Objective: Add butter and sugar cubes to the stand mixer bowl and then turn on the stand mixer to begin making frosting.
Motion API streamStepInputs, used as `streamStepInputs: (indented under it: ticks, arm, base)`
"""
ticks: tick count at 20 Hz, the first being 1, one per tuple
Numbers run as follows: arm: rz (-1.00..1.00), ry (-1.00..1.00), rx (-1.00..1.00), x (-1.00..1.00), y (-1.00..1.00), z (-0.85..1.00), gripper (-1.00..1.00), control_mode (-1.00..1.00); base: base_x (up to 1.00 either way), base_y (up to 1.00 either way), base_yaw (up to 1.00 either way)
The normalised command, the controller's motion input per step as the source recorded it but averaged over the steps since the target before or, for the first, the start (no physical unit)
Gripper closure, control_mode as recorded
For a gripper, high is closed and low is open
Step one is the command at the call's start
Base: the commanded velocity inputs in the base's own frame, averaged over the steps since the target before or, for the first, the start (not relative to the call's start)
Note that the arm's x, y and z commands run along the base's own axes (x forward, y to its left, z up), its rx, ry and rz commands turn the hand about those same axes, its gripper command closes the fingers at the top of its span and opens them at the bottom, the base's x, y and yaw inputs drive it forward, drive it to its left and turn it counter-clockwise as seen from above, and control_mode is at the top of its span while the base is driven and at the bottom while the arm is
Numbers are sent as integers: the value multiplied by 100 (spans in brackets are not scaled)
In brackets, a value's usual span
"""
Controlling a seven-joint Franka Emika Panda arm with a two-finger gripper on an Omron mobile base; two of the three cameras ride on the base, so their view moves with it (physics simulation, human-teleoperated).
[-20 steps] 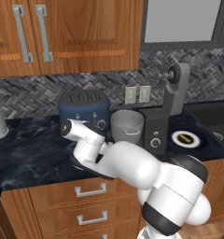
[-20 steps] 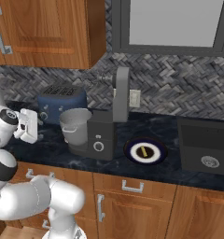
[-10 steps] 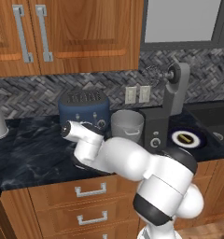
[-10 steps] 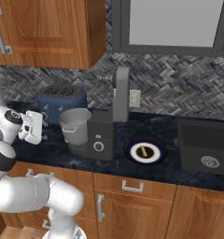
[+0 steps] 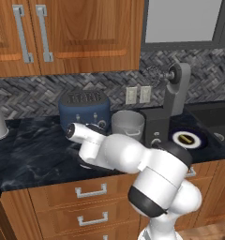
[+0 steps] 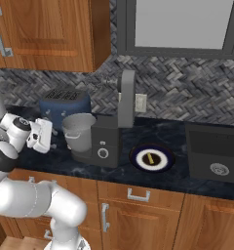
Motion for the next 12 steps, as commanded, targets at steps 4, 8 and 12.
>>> streamStepInputs:
  ticks: [4, 8, 12]
  arm:
    - [-3, 0, -2, 0, -30, -18, -100, -100]
    - [-2, 0, 0, 1, -26, -13, -100, -100]
    - [-2, 1, 0, 0, -14, -17, -100, -100]
  base:
    - [0, 0, 0]
    - [0, 0, 0]
    - [0, 0, 0]
